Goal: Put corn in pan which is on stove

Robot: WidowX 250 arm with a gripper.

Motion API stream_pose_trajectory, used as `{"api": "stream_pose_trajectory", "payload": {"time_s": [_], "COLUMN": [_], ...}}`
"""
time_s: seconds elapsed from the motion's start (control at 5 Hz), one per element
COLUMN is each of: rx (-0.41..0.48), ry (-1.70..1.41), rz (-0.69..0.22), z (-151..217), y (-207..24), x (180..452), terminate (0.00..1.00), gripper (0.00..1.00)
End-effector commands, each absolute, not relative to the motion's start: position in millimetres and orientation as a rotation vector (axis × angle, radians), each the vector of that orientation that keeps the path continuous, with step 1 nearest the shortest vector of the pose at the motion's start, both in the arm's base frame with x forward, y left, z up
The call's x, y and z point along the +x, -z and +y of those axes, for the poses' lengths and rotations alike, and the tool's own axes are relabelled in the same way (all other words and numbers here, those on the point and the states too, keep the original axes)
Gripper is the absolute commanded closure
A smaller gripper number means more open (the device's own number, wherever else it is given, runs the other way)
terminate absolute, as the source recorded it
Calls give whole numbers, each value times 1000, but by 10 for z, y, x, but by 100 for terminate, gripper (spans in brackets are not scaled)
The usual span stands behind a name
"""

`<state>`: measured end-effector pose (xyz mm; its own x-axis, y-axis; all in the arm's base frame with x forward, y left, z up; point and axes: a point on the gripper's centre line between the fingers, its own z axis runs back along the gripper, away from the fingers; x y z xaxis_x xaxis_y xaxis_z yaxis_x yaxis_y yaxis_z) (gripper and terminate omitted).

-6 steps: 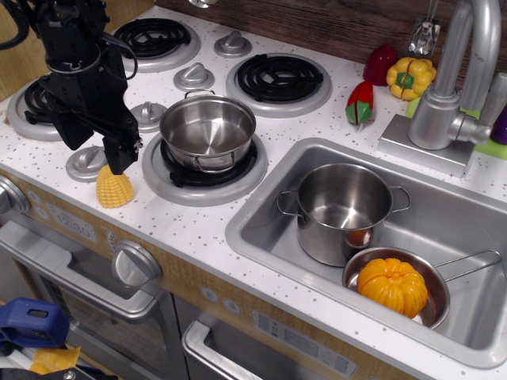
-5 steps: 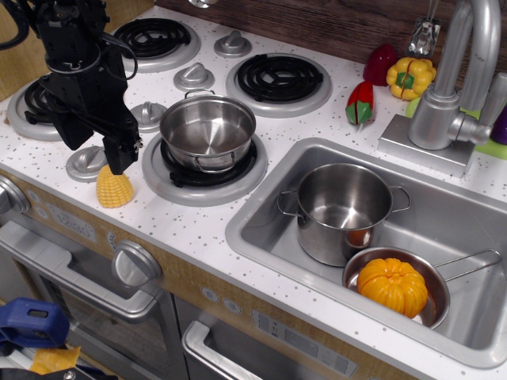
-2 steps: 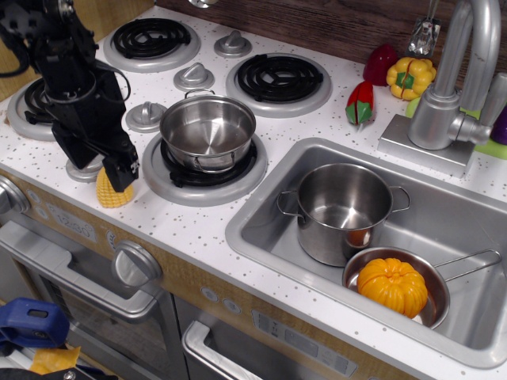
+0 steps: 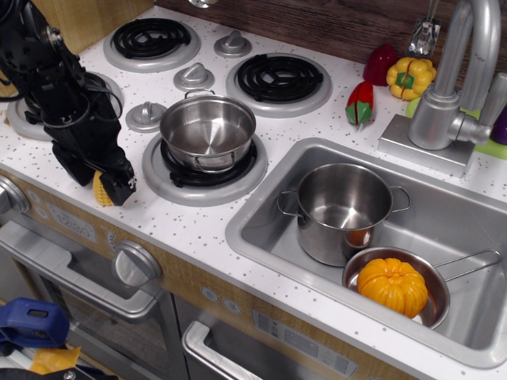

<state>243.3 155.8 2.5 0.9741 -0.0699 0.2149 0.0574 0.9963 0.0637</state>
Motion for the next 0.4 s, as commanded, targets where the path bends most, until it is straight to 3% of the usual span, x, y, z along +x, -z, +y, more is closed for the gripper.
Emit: {"api": "stream_pose_trajectory", "payload": {"time_s": [0.0,0.2], "rx": [116,172], "ry": [59,70], "rz": [-252,-262], "z": [1530,1448], "y": [-290,-560], "x": [2465,2528], "terminate": [0,0], "gripper": [100,100]}}
